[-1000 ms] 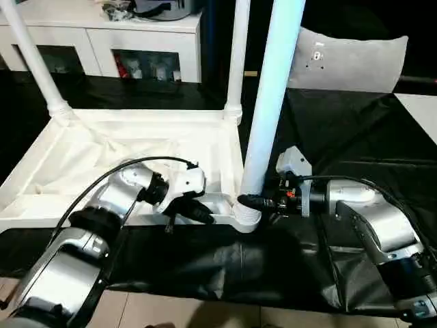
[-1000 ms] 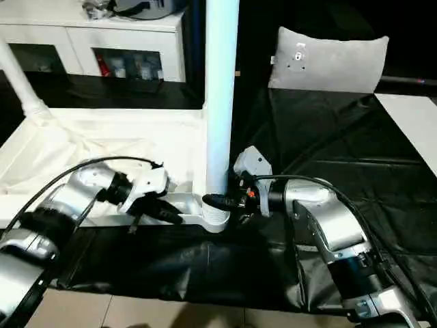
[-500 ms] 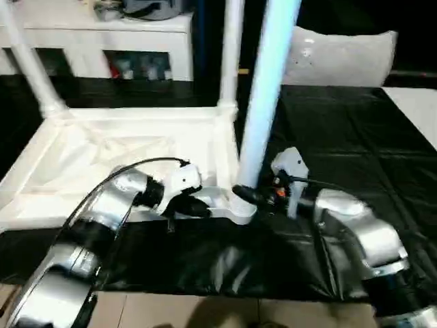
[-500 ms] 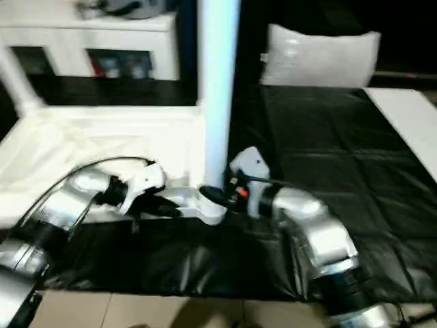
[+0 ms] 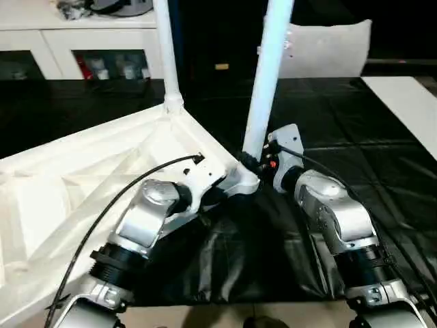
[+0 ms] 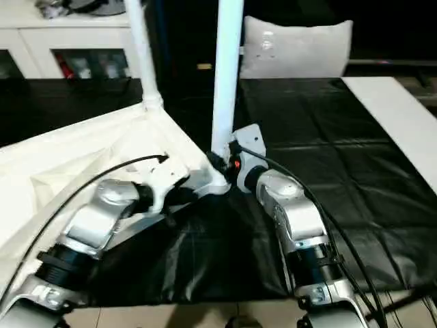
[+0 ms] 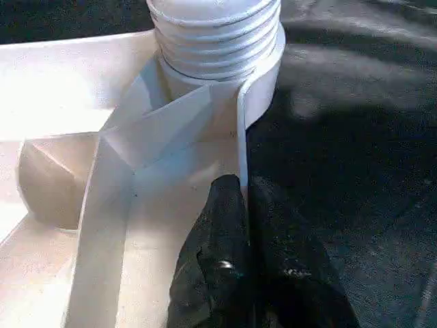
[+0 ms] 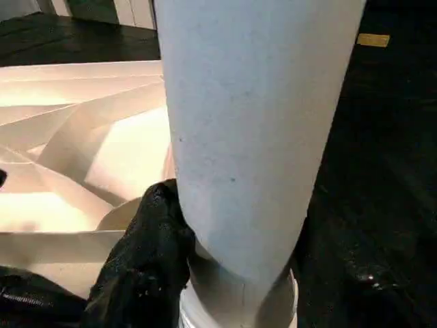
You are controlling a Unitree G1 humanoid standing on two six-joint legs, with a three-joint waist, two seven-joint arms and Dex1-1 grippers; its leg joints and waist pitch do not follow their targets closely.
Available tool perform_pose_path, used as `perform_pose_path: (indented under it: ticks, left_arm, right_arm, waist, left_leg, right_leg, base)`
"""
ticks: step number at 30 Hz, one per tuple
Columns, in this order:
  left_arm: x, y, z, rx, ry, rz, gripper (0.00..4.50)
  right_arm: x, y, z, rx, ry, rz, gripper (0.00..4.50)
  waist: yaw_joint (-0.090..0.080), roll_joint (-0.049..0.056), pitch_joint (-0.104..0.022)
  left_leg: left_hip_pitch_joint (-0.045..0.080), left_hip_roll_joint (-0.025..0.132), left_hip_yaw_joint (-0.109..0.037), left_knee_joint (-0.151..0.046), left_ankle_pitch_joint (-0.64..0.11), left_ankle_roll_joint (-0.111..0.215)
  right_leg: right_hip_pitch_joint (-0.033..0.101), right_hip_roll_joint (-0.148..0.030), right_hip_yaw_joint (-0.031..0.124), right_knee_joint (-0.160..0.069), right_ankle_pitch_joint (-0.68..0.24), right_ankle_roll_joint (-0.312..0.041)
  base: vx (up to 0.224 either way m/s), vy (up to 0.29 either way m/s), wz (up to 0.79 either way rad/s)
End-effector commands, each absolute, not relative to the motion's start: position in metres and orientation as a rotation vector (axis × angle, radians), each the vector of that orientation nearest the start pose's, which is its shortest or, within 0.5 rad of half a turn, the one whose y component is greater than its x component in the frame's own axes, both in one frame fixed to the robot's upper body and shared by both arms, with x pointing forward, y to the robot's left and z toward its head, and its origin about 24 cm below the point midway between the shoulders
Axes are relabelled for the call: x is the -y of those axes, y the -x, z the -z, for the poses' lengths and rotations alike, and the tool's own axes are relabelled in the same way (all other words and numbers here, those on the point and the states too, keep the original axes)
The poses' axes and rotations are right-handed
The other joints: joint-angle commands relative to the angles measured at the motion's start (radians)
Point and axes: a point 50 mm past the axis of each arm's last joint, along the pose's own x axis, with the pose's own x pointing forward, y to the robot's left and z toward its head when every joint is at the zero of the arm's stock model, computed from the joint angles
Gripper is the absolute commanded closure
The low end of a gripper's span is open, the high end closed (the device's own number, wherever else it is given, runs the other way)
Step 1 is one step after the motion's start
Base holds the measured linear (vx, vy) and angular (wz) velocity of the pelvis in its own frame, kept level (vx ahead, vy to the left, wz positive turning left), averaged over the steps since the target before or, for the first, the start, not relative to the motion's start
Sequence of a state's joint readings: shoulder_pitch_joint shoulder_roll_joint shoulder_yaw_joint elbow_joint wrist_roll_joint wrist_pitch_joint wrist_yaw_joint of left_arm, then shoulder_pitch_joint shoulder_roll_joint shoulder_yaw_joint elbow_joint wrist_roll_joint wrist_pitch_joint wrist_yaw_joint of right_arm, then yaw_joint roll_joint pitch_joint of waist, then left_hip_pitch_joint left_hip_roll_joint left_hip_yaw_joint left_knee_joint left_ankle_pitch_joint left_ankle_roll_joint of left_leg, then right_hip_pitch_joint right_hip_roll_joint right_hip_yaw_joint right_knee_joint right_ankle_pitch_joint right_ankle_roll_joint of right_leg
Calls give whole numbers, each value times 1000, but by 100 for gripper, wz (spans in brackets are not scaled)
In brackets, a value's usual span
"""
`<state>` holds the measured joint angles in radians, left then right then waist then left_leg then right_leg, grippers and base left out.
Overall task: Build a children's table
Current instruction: Rotate leg to tighten
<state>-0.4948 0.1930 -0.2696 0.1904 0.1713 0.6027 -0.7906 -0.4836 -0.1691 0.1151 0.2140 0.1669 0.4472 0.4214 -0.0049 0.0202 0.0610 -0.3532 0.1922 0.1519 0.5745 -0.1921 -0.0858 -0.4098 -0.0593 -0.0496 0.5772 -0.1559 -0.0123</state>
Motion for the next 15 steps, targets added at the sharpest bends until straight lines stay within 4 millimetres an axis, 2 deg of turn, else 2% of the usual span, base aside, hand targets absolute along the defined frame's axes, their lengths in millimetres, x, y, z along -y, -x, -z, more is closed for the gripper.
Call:
perform_pose_path:
  ticks: [1, 5, 7, 10, 12, 15]
  left_arm:
    - [-79, -314, -94, -349, -421, 940, 450]
    - [-80, -313, -93, -356, -414, 909, 450]
    - [-82, -313, -94, -356, -404, 884, 450]
    - [-84, -314, -93, -359, -410, 883, 450]
    - [-86, -314, -92, -361, -423, 885, 450]
    - [-88, -316, -91, -363, -433, 868, 450]
  right_arm:
    - [111, -314, -35, -462, 53, -582, 264]
    - [111, -316, -34, -458, 50, -571, 264]
    - [112, -315, -33, -459, 54, -565, 264]
    - [113, -316, -32, -459, 69, -553, 264]
    - [114, -317, -31, -458, 69, -551, 264]
    - [116, -317, -33, -448, 50, -537, 264]
  waist:
    - [16, 0, -65]
    - [18, 2, -64]
    - [17, 4, -62]
    - [17, 0, -62]
    - [17, 2, -62]
    - [17, 1, -64]
  left_leg:
    - [-12, 19, 3, -64, -208, 41]
    - [-11, 20, 5, -64, -204, 38]
    - [-9, 19, 3, -66, -235, 30]
    - [-8, 17, 3, -66, -249, 27]
    - [-8, 17, 2, -66, -252, 27]
    - [-8, 18, 2, -65, -236, 28]
  right_leg:
    - [54, -64, 36, -74, -318, -186]
    - [57, -62, 34, -73, -305, -193]
    - [56, -62, 32, -76, -353, -183]
    - [55, -62, 31, -80, -388, -167]
    - [54, -63, 31, -82, -403, -159]
    - [54, -62, 32, -78, -374, -164]
  base:
    - [0, 0, 0]
    - [0, 0, 0]
    - [0, 0, 0]
    - [0, 0, 0]
    - [0, 0, 0]
    - [0, 0, 0]
